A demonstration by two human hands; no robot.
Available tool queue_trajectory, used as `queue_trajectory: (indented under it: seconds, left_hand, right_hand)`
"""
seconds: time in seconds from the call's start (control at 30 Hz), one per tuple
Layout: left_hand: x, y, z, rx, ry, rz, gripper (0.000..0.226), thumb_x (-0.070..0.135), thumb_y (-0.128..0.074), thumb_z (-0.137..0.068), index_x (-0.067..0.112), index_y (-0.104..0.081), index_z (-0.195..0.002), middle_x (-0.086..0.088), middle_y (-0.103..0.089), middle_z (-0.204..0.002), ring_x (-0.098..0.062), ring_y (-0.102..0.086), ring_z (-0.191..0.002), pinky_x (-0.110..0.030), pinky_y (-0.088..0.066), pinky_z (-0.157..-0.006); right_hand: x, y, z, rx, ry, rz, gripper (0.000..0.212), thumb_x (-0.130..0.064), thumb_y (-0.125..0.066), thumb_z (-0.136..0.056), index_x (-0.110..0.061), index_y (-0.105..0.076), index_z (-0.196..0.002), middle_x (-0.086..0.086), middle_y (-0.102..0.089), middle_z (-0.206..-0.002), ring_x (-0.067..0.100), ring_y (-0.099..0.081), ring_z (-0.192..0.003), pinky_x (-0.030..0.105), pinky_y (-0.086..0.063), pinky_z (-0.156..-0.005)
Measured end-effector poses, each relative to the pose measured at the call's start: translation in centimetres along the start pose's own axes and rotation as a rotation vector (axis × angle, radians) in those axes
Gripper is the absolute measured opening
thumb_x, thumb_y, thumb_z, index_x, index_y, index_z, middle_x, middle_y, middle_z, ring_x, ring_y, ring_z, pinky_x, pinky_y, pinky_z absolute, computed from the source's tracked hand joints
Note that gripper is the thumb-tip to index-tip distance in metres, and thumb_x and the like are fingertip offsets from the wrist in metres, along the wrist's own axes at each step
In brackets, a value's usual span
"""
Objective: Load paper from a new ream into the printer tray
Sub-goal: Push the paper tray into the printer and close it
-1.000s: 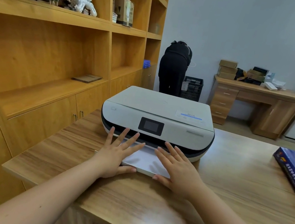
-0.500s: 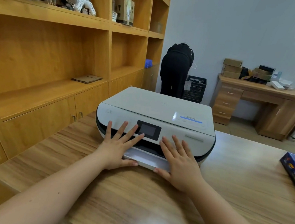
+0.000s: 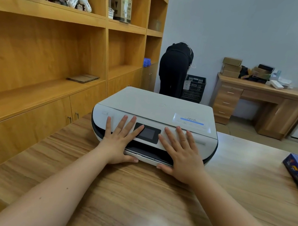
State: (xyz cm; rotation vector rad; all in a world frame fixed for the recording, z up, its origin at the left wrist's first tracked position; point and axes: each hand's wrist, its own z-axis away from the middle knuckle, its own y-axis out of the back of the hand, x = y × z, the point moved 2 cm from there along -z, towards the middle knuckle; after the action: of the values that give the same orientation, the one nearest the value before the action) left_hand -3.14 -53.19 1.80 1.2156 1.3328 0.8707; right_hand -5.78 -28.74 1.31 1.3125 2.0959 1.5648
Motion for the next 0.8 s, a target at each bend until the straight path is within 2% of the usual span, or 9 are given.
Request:
queue_trajectory:
  seconds: [0.23, 0.47, 0.63, 0.8]
  left_hand:
    - [-0.2, -0.9, -0.4, 0.064, -0.006, 0.024, 0.113, 0.090, -0.032, -0.069, 0.038, 0.039, -0.140, 0.001, 0.048, -0.148, -0.028, 0.044, -0.135, -0.069, 0.017, -0.105]
    - [-0.2, -1.6, -0.6, 0.161, 0.002, 0.018, 0.112, 0.090, -0.031, -0.068, 0.037, 0.028, -0.147, 0.000, 0.037, -0.155, -0.030, 0.034, -0.141, -0.070, 0.011, -0.108]
    - [-0.2, -1.6, -0.6, 0.145, 0.010, 0.023, 0.112, 0.090, -0.032, -0.068, 0.038, 0.030, -0.146, 0.001, 0.040, -0.153, -0.029, 0.037, -0.140, -0.069, 0.012, -0.108]
    - [0.1, -0.6, -0.2, 0.051, 0.028, 0.066, 0.113, 0.088, -0.039, -0.070, 0.041, 0.036, -0.141, 0.005, 0.048, -0.148, -0.025, 0.045, -0.134, -0.067, 0.016, -0.108]
  right_hand:
    - [0.1, -0.6, -0.1, 0.029, 0.006, 0.012, 0.091, -0.075, -0.041, -0.081, -0.023, -0.022, -0.153, 0.005, -0.018, -0.161, 0.038, -0.007, -0.147, 0.058, -0.013, -0.115]
    - [0.0, -0.7, -0.3, 0.037, -0.001, 0.038, 0.093, -0.074, -0.047, -0.078, -0.024, -0.023, -0.152, 0.005, -0.020, -0.160, 0.039, -0.010, -0.146, 0.061, -0.012, -0.115]
    - [0.0, -0.6, -0.3, 0.014, -0.011, 0.051, 0.093, -0.074, -0.045, -0.078, -0.025, -0.020, -0.153, 0.005, -0.016, -0.161, 0.039, -0.008, -0.147, 0.061, -0.010, -0.115]
    - [0.0, -0.2, -0.3, -0.077, -0.011, 0.047, 0.092, -0.076, -0.039, -0.079, -0.026, -0.015, -0.154, 0.005, -0.012, -0.161, 0.038, -0.003, -0.147, 0.060, -0.008, -0.116]
